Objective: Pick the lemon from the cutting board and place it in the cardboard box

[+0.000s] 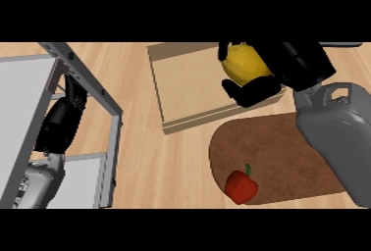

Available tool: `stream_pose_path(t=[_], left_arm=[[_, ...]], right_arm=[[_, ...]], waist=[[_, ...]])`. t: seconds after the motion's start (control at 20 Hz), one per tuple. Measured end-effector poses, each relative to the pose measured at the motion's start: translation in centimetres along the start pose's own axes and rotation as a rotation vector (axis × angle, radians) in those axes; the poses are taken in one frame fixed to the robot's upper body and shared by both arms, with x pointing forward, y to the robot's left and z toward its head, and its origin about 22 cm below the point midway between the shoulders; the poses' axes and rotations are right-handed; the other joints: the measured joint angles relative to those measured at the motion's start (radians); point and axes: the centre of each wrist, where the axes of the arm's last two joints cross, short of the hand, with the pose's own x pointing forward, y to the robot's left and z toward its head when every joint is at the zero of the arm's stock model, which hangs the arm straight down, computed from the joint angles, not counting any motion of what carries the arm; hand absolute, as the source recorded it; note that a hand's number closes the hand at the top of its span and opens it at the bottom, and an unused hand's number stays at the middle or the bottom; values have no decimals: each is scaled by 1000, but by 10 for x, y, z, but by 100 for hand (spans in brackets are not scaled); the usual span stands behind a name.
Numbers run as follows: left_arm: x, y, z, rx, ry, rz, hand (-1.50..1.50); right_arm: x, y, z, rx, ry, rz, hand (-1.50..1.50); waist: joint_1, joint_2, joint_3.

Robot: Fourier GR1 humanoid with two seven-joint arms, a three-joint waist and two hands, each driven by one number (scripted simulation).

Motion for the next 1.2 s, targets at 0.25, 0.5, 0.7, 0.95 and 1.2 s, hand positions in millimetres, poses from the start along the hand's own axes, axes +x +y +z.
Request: stream_pose_path(t=[0.25,0.5,0.7,0.95,1.2], left_arm=[[0,0,1,8,-1,3,0],[1,1,2,2,-1,4,0],[1,0,2,5,2,4,0],[0,4,5,4,-1,5,0],[-1,7,8,12,-1,6,0]], right_arm=[[-13,41,-13,62,51,-10,-150],[-31,76,-23,143,145,-132,-150],[-41,93,-29,161,151,-205,-150],[-58,92,-33,39,139,-428,-150],[-83,82,-30,-109,159,-674,-150]], waist=[[-3,1,0],[-3,3,0],[-6,3,0],[-14,5,2],[-23,4,2]])
